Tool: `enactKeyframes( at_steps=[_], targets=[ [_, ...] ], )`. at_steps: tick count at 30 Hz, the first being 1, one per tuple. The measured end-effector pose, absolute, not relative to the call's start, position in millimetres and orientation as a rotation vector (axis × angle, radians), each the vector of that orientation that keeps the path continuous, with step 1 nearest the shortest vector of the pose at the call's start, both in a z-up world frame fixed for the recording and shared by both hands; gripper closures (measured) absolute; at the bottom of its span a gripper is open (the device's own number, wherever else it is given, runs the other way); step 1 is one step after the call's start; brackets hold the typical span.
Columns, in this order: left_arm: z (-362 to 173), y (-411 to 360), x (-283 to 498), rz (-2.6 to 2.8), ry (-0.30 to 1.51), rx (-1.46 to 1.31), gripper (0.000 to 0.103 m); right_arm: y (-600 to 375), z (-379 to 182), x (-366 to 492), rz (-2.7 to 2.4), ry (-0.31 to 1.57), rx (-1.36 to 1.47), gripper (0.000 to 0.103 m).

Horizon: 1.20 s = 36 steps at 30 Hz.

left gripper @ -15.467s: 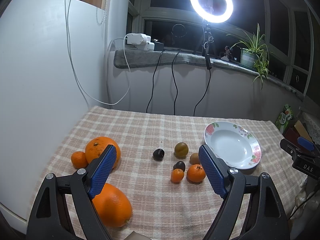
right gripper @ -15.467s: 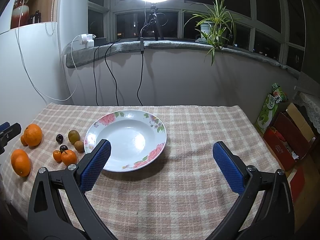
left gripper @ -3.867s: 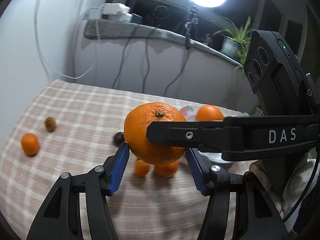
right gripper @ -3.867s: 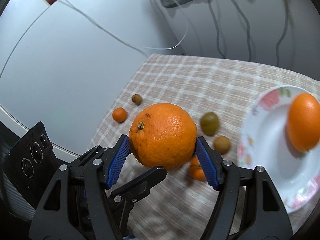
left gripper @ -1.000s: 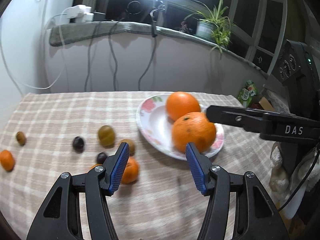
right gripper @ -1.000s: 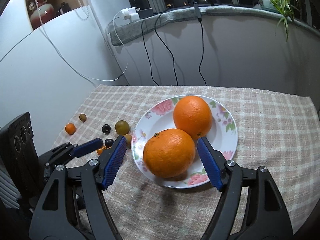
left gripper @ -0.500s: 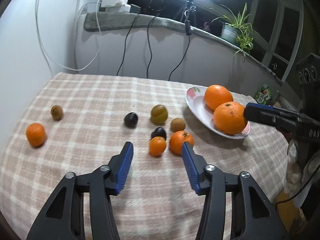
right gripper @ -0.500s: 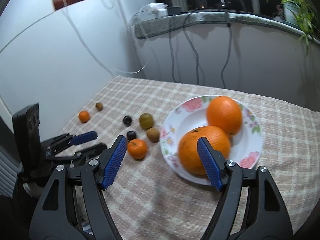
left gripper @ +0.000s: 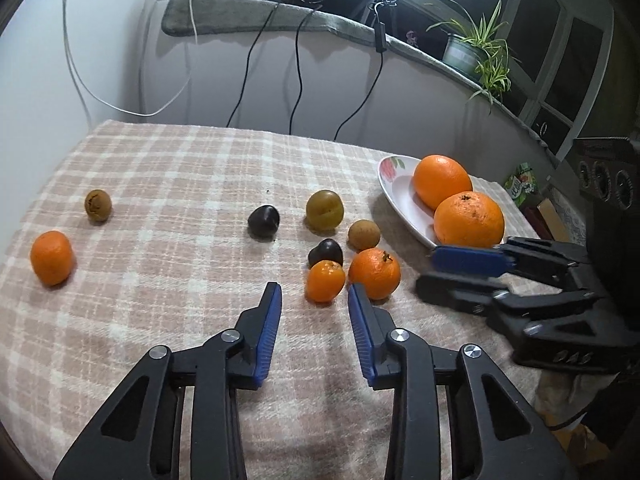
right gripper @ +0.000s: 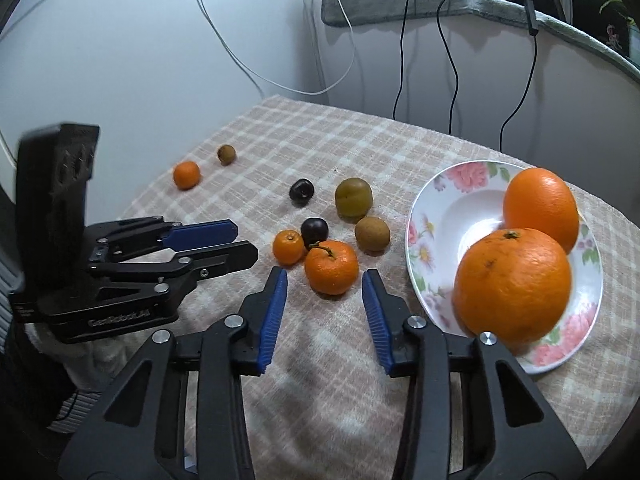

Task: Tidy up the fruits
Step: 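Grasp the small mandarin with the right gripper and lift it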

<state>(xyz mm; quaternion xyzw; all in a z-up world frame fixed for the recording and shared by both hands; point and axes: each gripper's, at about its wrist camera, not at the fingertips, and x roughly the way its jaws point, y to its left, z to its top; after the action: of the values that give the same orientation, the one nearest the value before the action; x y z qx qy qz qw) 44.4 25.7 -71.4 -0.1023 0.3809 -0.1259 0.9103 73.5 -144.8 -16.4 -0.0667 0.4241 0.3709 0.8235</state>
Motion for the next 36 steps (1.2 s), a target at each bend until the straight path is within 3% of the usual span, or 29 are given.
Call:
enactKeyframes(
  at_steps=[17,36],
  targets=[
    [-84,22,69,-0.303,0.856,-0.192,0.077,-114,-33,75,0.736,0.854,-0.342,0.066],
    [-84,23,72,-0.317,0.852,-0.193,0.082,-119,-37,84,0.794,0.893,-0.275,0.068]
  ],
)
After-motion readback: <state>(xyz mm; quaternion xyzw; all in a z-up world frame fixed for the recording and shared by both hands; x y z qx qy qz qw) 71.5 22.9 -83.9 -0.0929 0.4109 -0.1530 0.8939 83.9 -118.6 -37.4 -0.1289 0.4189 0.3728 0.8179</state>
